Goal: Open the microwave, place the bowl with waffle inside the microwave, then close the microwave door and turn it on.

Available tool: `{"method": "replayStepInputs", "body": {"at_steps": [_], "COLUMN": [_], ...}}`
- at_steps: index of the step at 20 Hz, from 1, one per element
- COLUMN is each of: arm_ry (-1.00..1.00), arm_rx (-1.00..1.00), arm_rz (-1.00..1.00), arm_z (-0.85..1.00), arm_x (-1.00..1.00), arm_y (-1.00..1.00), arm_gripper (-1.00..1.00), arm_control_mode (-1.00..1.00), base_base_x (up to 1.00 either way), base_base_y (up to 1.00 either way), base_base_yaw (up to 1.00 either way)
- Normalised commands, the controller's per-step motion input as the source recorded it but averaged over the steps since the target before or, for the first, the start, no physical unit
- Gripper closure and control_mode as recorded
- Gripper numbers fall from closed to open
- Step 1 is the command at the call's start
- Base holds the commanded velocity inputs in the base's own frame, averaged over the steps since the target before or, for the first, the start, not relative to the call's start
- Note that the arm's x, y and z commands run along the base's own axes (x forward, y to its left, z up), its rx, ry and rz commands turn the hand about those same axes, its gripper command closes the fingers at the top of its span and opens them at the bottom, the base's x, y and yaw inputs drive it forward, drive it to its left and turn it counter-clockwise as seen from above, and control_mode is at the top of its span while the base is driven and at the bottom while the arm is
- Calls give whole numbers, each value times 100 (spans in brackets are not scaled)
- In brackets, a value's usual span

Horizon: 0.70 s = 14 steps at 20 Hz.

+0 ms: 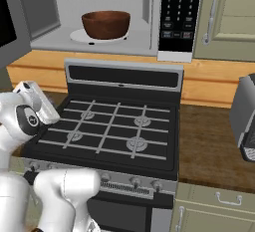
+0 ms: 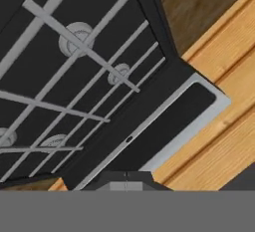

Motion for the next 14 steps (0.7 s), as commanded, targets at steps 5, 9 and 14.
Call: {"method": "replayStepInputs", "body": {"at_steps": [5,9,14], "arm_ry": [1,-8,-15], "arm_rx": [-44,-45,-43], "arm_rz": [-7,-10,-11], "arm_z": [6,-21,-2], "arm_x": [0,1,0], "arm_y": [55,50,61], "arm_gripper": [100,100,100], "arm_control_mode": [-100,-100,-100], "base_base_x": [0,0,0], "base_base_y": [0,0,0], "base_base_yaw": [0,0,0]}}
